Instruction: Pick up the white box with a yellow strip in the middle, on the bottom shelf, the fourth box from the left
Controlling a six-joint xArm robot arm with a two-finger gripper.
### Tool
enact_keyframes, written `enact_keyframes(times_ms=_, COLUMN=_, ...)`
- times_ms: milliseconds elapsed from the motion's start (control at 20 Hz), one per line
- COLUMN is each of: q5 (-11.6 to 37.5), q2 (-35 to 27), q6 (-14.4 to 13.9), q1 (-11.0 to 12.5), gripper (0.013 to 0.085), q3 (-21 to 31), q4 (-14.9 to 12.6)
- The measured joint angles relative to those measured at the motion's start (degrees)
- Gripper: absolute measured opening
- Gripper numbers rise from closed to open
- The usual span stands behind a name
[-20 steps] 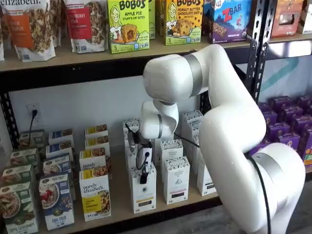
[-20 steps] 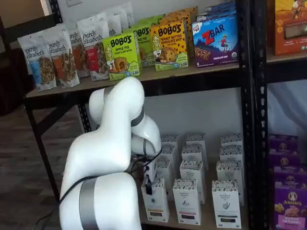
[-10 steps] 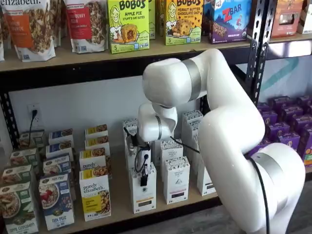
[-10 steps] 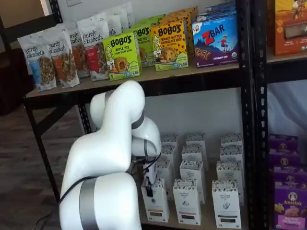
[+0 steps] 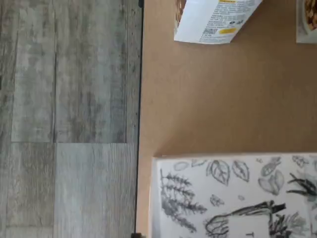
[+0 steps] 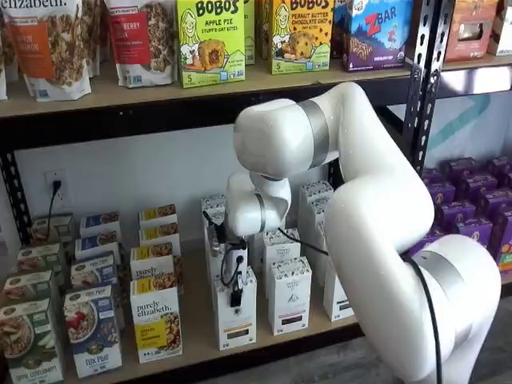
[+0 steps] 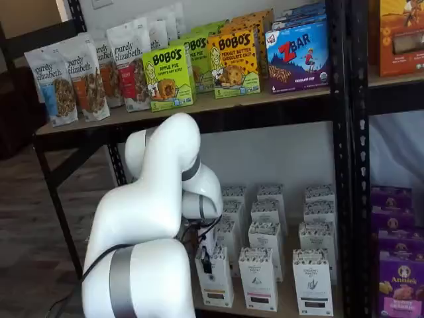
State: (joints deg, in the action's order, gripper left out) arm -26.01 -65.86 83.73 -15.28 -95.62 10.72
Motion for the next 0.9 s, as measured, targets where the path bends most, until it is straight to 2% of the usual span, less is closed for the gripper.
enact_keyframes(times_ms=50, q5=0.09, q2=-0.03, q6=0.15, q1=0.0, gripper=0.077, q3=0.0, q4=0.18)
enact_keyframes(times_ms=100, q5=0.17, q2=-0.06, q6=0.26, q1=0.0, gripper=0.073, q3=0.0, q4=0.31)
enact_keyframes(times_ms=250, q5=0.36, q2=-0.07, q6=0.4, q1=0.01, gripper=0.069, q3=0.02, q4=0.43)
enact_keyframes(times_ms=300, q5=0.46, q2=0.0, q6=0.43, q1=0.05, gripper=0.065, q3=0.11, q4=0.44)
enact_keyframes(times_ms=700, q5=-0.38, q2=0.41, q6=-0.18, q1=0.27, gripper=0.065, q3=0.27, q4=-0.48)
enact_keyframes(times_ms=900, q5=-3.58, q2=0.43, q6=-2.52, q1=0.44, gripper=0.065, q3=-0.64, q4=-3.26)
